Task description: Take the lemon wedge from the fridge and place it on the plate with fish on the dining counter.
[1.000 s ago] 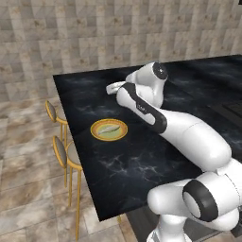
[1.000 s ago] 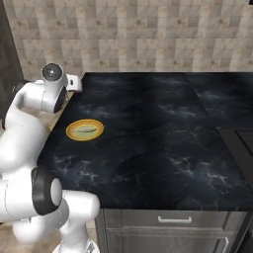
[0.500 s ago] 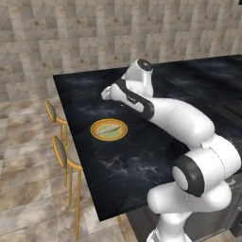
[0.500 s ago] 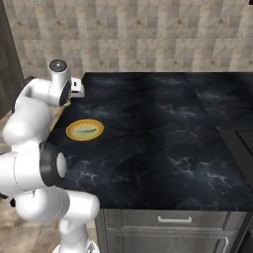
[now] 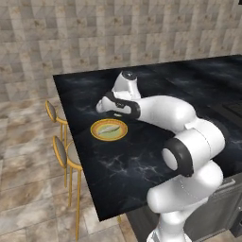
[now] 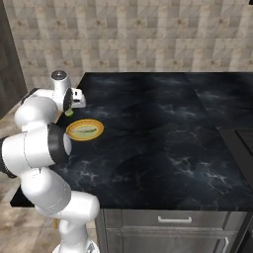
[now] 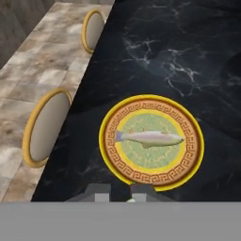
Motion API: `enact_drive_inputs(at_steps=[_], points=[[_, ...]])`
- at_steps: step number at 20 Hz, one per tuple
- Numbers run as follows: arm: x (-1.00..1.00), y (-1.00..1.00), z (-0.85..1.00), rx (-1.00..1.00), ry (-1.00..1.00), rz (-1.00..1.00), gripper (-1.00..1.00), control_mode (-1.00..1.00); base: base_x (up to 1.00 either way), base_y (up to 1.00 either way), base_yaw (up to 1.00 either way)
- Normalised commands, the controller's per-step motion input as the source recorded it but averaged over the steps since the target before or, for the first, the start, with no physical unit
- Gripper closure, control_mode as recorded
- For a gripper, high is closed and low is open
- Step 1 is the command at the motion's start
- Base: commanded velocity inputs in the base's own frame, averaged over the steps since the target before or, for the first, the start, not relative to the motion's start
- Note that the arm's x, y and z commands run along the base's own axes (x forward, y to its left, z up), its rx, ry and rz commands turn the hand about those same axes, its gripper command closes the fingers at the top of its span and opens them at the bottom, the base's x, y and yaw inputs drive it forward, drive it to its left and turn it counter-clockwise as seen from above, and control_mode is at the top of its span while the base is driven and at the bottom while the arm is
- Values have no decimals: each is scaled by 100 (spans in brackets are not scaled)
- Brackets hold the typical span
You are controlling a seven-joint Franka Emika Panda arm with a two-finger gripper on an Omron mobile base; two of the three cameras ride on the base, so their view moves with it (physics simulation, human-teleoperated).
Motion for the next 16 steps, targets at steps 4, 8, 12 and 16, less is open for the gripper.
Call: enact_drive_inputs(at_steps=[4, 8, 12, 16], points=[[53, 0, -27, 0, 0, 0, 100, -100, 0, 0, 0], [39, 0, -12, 0, 0, 0, 100, -100, 0, 0, 0], [37, 0, -23, 0, 0, 0, 100, -100, 0, 0, 0], [22, 0, -33, 0, 0, 0, 100, -100, 0, 0, 0]])
